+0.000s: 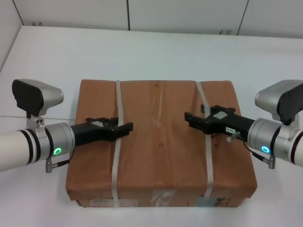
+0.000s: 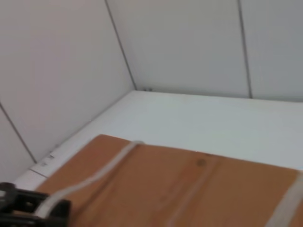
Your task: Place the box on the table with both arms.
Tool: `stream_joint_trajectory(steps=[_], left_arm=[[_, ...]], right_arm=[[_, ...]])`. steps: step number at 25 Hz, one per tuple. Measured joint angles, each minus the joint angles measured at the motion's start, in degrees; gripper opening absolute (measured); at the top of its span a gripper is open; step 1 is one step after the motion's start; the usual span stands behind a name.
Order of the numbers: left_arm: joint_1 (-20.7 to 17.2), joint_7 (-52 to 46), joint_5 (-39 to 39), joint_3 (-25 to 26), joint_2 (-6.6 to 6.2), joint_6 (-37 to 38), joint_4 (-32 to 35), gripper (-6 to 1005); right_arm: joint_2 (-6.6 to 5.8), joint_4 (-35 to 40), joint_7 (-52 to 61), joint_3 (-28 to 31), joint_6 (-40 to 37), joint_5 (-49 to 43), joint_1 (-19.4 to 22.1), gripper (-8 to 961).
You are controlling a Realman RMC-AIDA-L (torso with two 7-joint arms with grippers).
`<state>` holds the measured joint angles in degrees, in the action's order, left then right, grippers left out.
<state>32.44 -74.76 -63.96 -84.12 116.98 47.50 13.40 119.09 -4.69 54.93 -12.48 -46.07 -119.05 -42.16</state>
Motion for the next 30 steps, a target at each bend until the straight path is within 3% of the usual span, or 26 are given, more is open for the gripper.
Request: stream_joint_trajectory(steps=[12, 20, 25, 28, 30], left_arm=[[-0.4, 1.0, 0.4, 0.3, -0.40, -0.6, 0.6, 833], [-3.7, 1.3, 0.7, 0.6, -0.93, 2.4, 6.4, 834], [-6.9, 1.8, 0.8, 1.8, -1.33, 4.7, 11.3, 835], [-7.8, 3.1, 1.0, 4.2, -1.42, 9.4, 12.4, 836], [-8.5, 5.8, 1.1, 6.3, -1.56, 16.7, 12.5, 836]], right_arm=[[0.00, 1.3, 0.8, 3.4, 1.0, 0.0, 3.2, 780], [0.00, 4.6, 0.8, 6.5, -3.9, 0.1, 6.3, 882], [0.00, 7.4, -1.3, 9.6, -9.1, 0.2, 9.0, 879], [0.00, 8.4, -5.1, 11.5, -13.4, 0.3, 10.5, 875], [-0.03, 9.0, -7.5, 11.7, -17.0, 0.2, 11.2, 876]])
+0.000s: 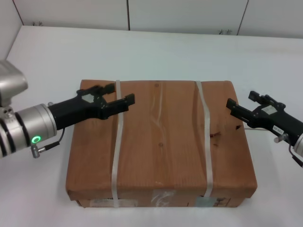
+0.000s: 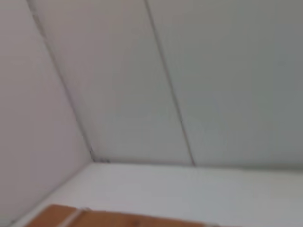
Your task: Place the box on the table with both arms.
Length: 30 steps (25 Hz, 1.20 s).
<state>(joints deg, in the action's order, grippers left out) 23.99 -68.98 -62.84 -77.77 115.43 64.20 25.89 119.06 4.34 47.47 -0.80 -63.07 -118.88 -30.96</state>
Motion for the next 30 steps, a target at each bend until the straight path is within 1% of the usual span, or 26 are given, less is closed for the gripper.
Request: stream_joint_trajectory(steps=[1, 3, 7, 9, 12, 17, 23, 30], left_arm=[[-0.2, 1.0, 0.0, 0.4, -0.13, 2.4, 0.0, 836], [-0.5, 3.6, -0.2, 0.4, -0.90, 8.7, 0.1, 833], [0.4, 5.6, -3.5, -1.2, -3.00, 17.7, 0.1, 828], [1.3, 5.4, -5.9, -1.3, -3.57, 20.3, 0.0, 828], [2.4, 5.1, -7.9, -1.4, -3.84, 21.8, -0.3, 828], [2.7, 5.4, -9.0, -1.4, -3.42, 21.8, -0.2, 828], [2.8, 5.9, -9.4, -1.4, -3.37, 20.7, -0.5, 828], [2.8, 6.3, -10.1, -1.4, -3.16, 19.2, -0.6, 828]], right_arm=[[-0.06, 0.6, -1.1, -0.4, -2.3, -0.3, 0.2, 876], [-0.17, 2.3, -2.1, -2.3, -6.6, -1.8, 0.3, 877], [-0.47, 8.8, -0.2, -10.0, -17.8, -7.0, -0.6, 878], [-0.57, 12.3, 0.8, -13.9, -24.2, -8.5, -1.0, 879], [-0.58, 15.0, 0.9, -16.2, -30.3, -8.6, -1.0, 878], [-0.58, 15.8, 1.0, -16.7, -32.8, -8.6, -1.1, 876], [-0.27, 15.8, 0.6, -16.5, -32.7, -8.3, -1.1, 874], [-0.20, 15.4, 0.6, -16.6, -32.7, -8.3, -1.5, 873]])
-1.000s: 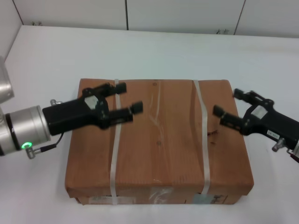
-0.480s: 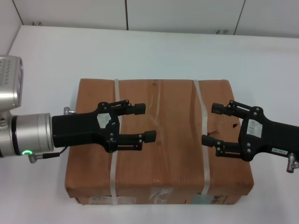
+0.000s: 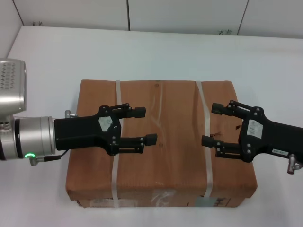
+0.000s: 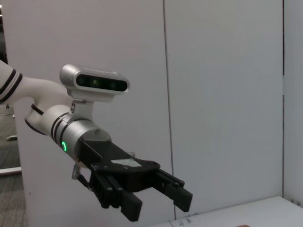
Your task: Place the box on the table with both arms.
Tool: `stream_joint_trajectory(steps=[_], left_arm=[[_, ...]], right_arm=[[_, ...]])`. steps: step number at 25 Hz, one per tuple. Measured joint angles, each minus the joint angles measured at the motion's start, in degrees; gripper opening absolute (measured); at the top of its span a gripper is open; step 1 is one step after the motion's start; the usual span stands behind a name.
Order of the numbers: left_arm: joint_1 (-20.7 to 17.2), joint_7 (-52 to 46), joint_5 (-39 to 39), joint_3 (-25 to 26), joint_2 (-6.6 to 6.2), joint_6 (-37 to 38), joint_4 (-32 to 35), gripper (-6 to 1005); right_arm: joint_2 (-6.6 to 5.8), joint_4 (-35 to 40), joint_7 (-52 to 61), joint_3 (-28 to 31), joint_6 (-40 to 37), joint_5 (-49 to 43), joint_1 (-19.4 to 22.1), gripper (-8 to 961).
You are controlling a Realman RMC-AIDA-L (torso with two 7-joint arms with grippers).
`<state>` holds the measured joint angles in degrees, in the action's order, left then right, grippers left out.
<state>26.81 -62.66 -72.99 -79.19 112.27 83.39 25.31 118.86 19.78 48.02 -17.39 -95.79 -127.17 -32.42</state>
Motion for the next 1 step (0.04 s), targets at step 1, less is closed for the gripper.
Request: stream_joint_trajectory(steps=[1], left_arm=[[-0.1, 0.1, 0.0, 0.1, 0.04, -0.1, 0.0, 828]], right_arm=[[0.02, 0.0, 0.0, 0.1, 0.0, 0.0, -0.1, 873]])
